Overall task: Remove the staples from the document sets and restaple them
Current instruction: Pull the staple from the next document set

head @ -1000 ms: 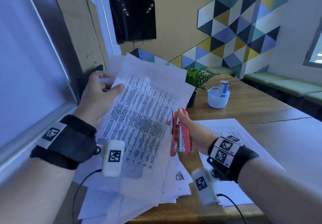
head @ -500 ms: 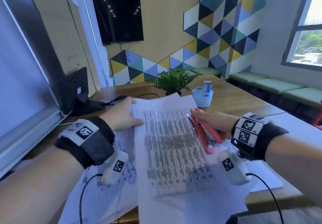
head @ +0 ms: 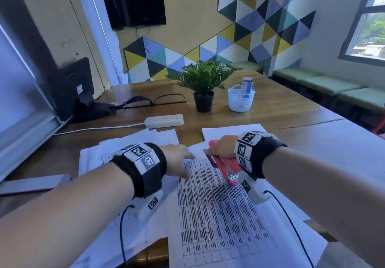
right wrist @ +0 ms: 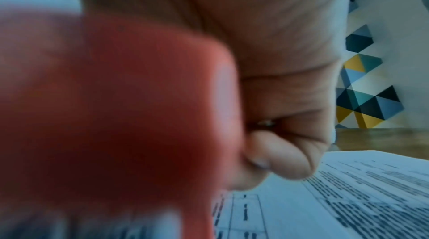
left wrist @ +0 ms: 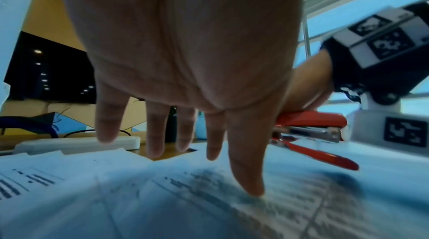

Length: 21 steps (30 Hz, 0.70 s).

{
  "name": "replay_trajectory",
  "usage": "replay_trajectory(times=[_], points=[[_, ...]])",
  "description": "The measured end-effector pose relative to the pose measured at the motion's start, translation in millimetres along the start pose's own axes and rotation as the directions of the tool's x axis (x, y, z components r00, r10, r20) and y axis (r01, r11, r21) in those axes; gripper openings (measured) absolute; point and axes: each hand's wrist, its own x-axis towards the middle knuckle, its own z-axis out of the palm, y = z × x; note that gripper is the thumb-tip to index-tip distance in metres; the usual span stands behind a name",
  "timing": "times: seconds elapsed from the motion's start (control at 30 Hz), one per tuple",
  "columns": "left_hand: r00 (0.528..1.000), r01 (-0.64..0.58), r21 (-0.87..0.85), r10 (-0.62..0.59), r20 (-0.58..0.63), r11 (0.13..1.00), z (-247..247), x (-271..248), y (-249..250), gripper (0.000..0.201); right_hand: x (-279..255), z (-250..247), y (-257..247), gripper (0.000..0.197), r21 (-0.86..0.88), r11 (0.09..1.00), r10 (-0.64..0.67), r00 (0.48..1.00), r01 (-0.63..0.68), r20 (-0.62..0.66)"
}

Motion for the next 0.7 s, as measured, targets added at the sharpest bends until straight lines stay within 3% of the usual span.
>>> replay_trajectory(times=[0.07, 0.17, 0.3, 0.37, 0.47, 0.7], points=[[0.998, -0.033, 0.024, 0.032, 0.062, 0.999, 5.6, 4.6, 4.4, 0.066, -2.5, 0.1, -11.6, 0.044, -0.052, 0.998, -0.032, 0.999, 0.032, -0.003], [0.997, -0.057, -0.001, 0.057, 0.044, 0.998, 7.4, 7.3, 2.3, 0.068, 9.5, 3.0, -15.8, 0.032, -0.118, 0.99, -0.069, 0.997, 0.072, 0.036], [0.996, -0.082, 0.001, 0.082, 0.026, 0.997, 8.1, 8.0, -1.4, 0.069, 14.4, 7.1, -13.4, 0.037, -0.268, 0.959, -0.076, 0.994, 0.093, 0.076], [0.996, -0.089, 0.013, 0.089, 0.029, 0.996, 9.1, 7.4, -1.0, 0.07, 10.7, 7.9, -11.3, 0.019, -0.286, 0.949, -0.115, 0.991, 0.131, 0.073], [0.995, -0.098, 0.043, 0.097, 0.038, 0.994, 8.0, 8.3, -0.2, 0.071, 3.3, 13.8, -9.2, 0.036, -0.351, 0.925, -0.129, 0.99, 0.142, 0.059], [0.992, -0.102, 0.126, 0.091, 0.088, 0.987, 4.7, 11.7, 2.3, 0.072, 24.5, 27.1, -15.6, 0.041, -0.333, 0.935, -0.143, 0.989, 0.123, -0.037]])
